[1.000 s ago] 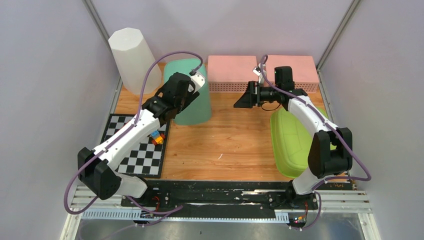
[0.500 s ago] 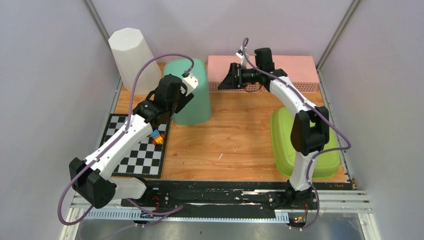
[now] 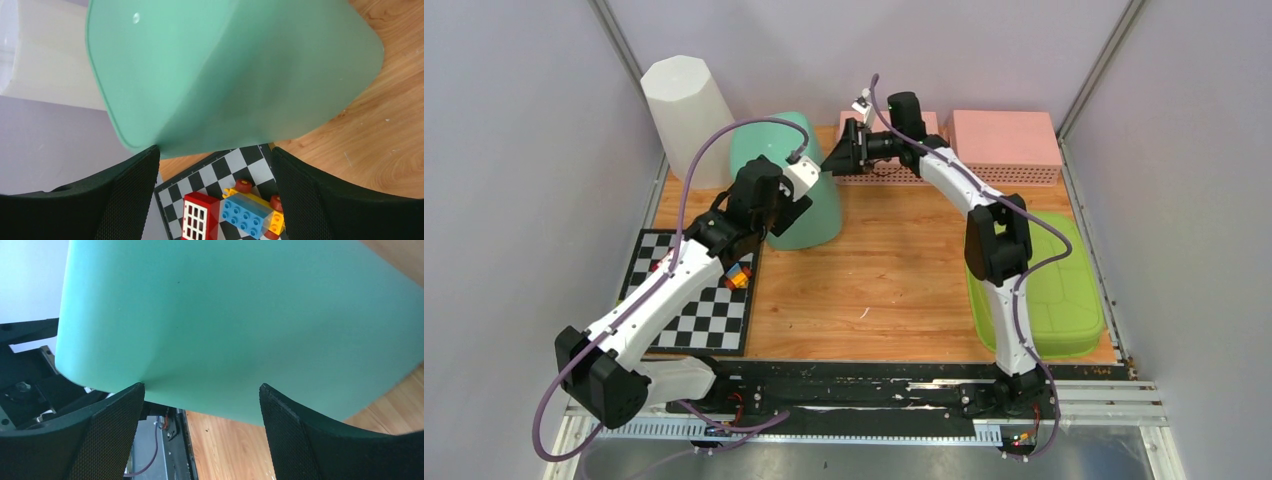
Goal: Turn the large container upside down
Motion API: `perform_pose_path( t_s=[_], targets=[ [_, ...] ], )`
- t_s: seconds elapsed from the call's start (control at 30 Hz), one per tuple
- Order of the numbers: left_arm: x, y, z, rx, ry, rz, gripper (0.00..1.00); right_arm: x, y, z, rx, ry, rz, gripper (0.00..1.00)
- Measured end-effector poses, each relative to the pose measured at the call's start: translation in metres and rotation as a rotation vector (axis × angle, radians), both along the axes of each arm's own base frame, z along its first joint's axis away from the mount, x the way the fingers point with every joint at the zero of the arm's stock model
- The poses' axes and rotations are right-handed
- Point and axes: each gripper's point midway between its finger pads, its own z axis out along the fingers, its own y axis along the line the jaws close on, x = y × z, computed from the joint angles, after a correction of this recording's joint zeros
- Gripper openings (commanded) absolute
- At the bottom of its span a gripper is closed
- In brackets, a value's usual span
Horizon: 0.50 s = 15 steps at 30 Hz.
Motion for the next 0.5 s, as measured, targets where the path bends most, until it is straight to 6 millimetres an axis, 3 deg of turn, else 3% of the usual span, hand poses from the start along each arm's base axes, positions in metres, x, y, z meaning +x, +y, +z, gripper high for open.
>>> perform_pose_path(
  t_s=[0.1, 0.27, 0.5],
  targets=[
    [0.000, 0.000, -0.001, 0.002, 0.000, 0.002, 0.84, -0.006, 0.016, 0.008, 0.030, -0.004, 0.035, 0.87],
    [0.001, 0.003, -0.001, 0.014, -0.010, 0.013, 0.85, -0.009, 0.022, 0.015, 0.049, -0.012, 0.047, 0.87],
    [0.011, 0.000, -0.008, 0.028, -0.014, 0.025, 0.85, 0.020, -0.014, 0.000, 0.021, -0.003, -0.057, 0.87]
  ],
)
